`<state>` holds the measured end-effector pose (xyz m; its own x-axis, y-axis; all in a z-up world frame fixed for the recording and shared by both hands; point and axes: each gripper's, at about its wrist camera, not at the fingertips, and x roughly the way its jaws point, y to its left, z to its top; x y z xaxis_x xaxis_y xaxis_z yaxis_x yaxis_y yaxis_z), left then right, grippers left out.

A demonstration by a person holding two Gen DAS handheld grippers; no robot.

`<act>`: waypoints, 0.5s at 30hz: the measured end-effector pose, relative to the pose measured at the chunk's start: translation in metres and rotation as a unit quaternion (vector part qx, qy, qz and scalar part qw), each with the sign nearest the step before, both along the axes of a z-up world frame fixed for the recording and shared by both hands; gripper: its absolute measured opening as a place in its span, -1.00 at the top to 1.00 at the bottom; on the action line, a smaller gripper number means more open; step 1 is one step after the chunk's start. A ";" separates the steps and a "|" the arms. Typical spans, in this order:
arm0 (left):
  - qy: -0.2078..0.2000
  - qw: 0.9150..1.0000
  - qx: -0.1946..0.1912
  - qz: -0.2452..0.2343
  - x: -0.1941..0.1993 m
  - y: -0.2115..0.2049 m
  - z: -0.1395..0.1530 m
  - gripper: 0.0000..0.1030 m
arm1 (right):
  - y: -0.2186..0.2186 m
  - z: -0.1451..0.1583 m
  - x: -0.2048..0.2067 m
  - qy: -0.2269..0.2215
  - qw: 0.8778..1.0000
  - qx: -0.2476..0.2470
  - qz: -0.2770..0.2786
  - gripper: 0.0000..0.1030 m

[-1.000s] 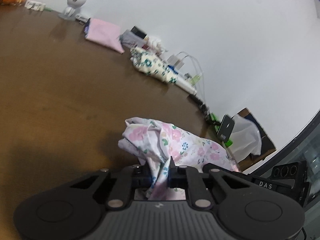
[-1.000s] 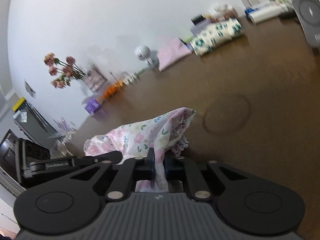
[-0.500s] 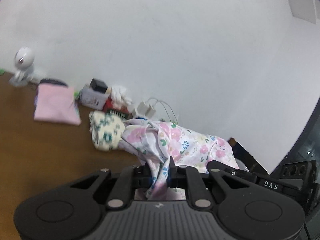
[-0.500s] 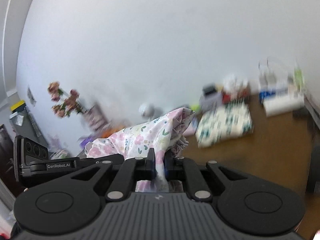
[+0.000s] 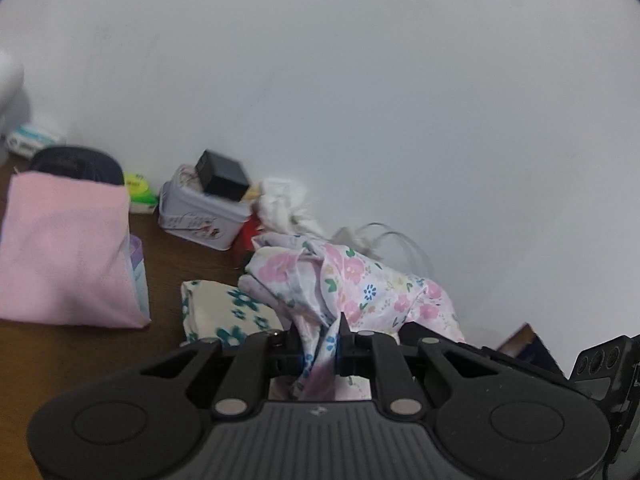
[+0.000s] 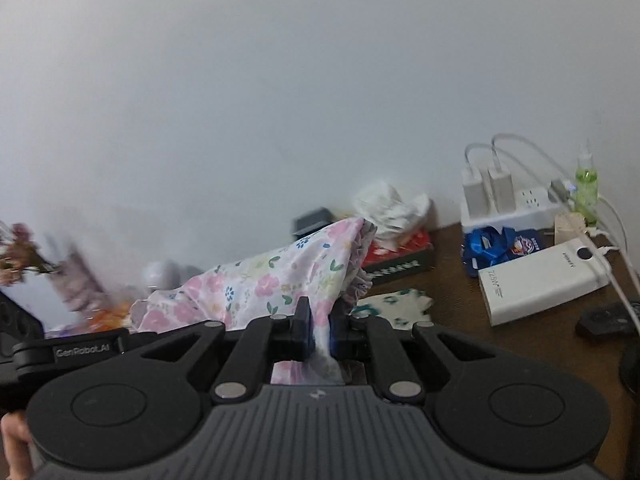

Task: Fold clothes
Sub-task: 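Carry the folded dress with both grippers onto the green-and-white floral bundle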

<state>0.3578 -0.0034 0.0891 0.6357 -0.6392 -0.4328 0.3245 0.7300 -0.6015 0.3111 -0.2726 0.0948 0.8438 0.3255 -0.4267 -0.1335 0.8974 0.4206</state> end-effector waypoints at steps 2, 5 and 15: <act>0.012 1.000 0.002 0.005 0.019 -0.004 -0.015 0.78 | -0.004 -0.018 0.027 0.013 1.000 -0.006 -0.003 0.85; 0.030 0.999 0.014 0.015 0.038 -0.009 -0.038 0.78 | -0.006 -0.046 0.059 0.038 0.999 -0.023 -0.003 0.83; 0.030 0.998 0.011 0.050 0.041 0.003 -0.045 -0.01 | 0.007 -0.060 0.061 0.041 0.990 -0.128 -0.048 0.03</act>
